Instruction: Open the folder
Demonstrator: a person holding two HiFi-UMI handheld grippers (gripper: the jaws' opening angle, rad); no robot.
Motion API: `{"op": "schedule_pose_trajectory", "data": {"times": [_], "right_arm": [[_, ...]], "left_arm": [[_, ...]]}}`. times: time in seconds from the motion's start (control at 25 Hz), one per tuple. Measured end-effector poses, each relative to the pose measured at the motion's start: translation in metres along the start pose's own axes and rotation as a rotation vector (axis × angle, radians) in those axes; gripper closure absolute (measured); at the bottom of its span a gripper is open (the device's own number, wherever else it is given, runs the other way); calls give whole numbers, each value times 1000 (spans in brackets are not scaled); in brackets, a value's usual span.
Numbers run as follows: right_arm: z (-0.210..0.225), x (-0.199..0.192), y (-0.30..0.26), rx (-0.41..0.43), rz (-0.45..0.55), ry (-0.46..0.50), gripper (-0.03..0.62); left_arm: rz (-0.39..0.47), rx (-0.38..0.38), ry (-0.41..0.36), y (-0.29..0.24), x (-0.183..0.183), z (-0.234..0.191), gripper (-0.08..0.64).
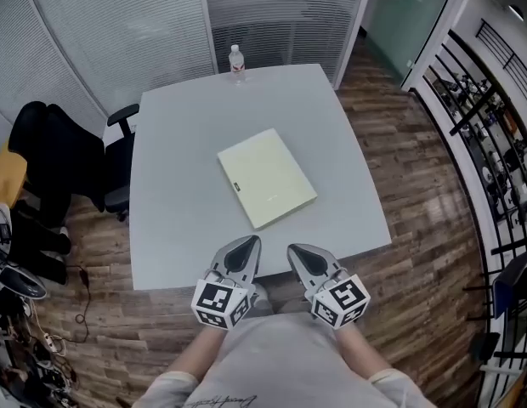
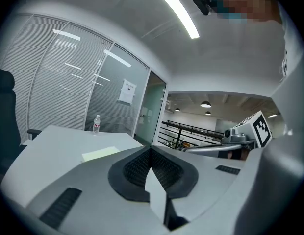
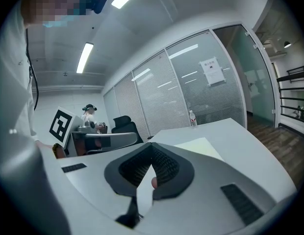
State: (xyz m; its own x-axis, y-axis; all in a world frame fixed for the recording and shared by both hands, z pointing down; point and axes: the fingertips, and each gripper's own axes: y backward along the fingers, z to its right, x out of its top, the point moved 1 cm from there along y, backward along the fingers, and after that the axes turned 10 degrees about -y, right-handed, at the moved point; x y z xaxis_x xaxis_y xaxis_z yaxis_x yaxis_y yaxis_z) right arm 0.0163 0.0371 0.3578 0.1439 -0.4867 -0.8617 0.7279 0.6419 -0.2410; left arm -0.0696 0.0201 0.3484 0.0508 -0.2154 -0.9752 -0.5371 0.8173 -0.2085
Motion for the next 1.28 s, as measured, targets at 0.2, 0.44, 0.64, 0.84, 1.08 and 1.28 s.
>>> {"op": "schedule_pose_trajectory", "data": {"times": [0.2,0.44,0.64,0.84,1.08,1.28], "right_arm": [[8,3,-6,7,-16,17,571],[17,16,-24,51,-45,44,571],[27,23,-38,92,-90,86,571],[41,26,-44,102,-121,90,571],[55,24,-47,107,-154,122,571],[66,16,-57,104,-204,170,571]], "left_arm": [[-3,-2,19,-6,0,-3,552],[1,62,35,-14,2,-18,551],[2,104,49,-23,7,-30,551],[0,117,58,-30,6,-33,551],[-29,140,70,-35,-6,-33,551],[-58,167,75,-36,-18,-43,551]]}}
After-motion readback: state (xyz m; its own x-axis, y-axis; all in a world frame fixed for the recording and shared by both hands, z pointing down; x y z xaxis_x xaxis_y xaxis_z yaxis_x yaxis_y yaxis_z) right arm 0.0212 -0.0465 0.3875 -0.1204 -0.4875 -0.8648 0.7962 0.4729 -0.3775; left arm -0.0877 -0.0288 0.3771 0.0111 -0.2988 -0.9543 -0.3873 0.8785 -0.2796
